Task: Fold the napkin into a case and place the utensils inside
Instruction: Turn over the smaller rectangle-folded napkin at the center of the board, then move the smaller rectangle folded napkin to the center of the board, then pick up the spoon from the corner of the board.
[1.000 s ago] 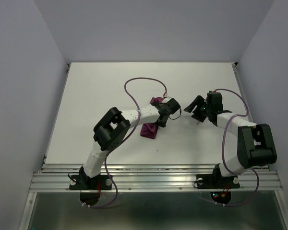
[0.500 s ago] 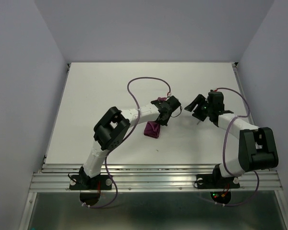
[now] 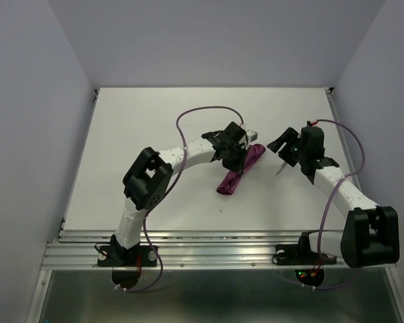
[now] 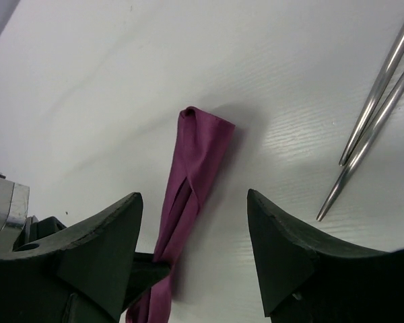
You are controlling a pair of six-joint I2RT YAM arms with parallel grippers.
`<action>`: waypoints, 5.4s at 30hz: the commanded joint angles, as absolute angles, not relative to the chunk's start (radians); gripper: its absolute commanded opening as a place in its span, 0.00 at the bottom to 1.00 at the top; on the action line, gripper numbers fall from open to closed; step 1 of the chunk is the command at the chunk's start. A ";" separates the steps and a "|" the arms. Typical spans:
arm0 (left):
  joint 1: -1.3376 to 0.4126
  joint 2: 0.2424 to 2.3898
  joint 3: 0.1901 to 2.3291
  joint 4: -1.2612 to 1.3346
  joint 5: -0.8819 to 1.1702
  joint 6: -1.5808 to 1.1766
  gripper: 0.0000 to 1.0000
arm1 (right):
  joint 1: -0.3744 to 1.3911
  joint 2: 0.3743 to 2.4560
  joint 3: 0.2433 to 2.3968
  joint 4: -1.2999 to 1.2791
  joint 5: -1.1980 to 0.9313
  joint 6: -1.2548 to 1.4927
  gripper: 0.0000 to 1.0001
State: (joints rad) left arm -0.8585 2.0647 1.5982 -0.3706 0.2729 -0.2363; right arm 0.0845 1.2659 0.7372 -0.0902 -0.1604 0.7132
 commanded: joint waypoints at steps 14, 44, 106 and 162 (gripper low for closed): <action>-0.767 2.075 1.583 -0.115 0.879 -0.337 0.00 | 0.067 1.161 0.811 -0.163 -0.037 0.670 0.68; -0.629 2.117 1.430 -0.045 0.902 -0.314 0.07 | 0.067 1.331 0.810 -0.121 -0.228 0.621 0.42; -0.595 1.888 1.123 -0.115 0.589 -0.313 0.00 | 0.261 1.776 1.031 -0.084 -0.038 0.604 0.08; -0.738 2.035 1.334 -0.150 0.523 -0.356 0.00 | -0.089 1.589 0.992 -0.336 0.178 0.505 0.54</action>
State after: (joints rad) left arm -0.7441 1.9984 1.3029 -0.1604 0.5289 -0.3649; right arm -0.0967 1.6138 0.9825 -0.3244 0.1509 0.4923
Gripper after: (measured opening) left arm 0.017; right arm 0.545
